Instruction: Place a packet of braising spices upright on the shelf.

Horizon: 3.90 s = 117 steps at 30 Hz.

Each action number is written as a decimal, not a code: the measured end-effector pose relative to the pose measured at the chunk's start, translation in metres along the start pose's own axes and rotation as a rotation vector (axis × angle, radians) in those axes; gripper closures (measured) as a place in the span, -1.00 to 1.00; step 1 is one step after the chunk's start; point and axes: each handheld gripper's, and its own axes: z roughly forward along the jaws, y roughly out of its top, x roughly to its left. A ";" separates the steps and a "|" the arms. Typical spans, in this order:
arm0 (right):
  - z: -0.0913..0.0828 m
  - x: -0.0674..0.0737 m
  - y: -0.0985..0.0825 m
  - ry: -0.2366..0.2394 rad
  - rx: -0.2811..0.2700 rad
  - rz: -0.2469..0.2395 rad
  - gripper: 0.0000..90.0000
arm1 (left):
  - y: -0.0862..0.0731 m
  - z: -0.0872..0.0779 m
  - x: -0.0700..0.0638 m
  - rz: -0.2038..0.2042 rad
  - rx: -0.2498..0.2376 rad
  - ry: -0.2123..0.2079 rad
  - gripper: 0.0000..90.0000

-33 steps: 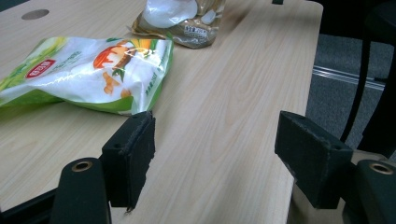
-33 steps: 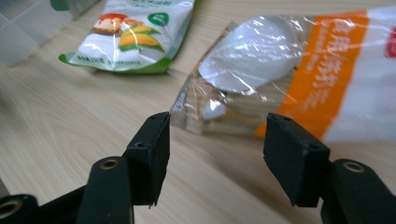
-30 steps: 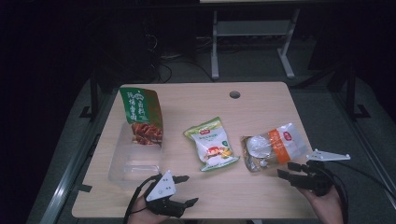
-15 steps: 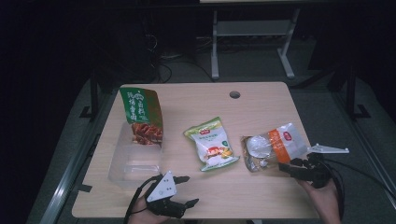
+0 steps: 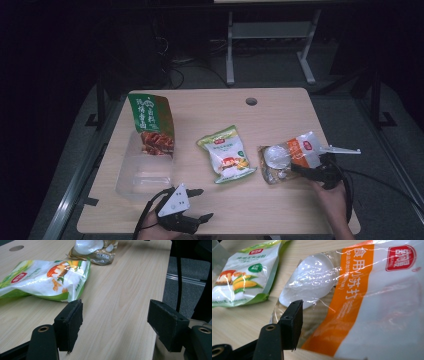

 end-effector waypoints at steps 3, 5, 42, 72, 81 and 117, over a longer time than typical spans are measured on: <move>0.005 -0.003 0.001 -0.001 0.000 0.020 0.01 | 0.000 -0.001 0.000 0.002 -0.002 0.003 -0.37; 0.009 -0.003 0.002 -0.012 0.007 0.029 0.10 | 0.000 -0.001 0.000 0.003 -0.002 0.003 -0.37; -0.012 0.037 0.047 0.059 -0.038 -0.164 1.00 | 0.002 -0.002 -0.005 0.018 -0.002 -0.006 -0.37; -0.025 0.144 0.105 0.275 -0.040 -0.415 1.00 | 0.000 -0.002 -0.010 0.017 -0.010 -0.030 -0.38; -0.006 0.188 0.123 0.359 -0.028 -0.484 1.00 | 0.000 -0.002 -0.011 0.020 -0.002 -0.034 -0.38; 0.074 0.300 0.151 0.586 0.008 -0.591 1.00 | -0.001 -0.006 -0.010 0.020 -0.004 -0.030 -0.38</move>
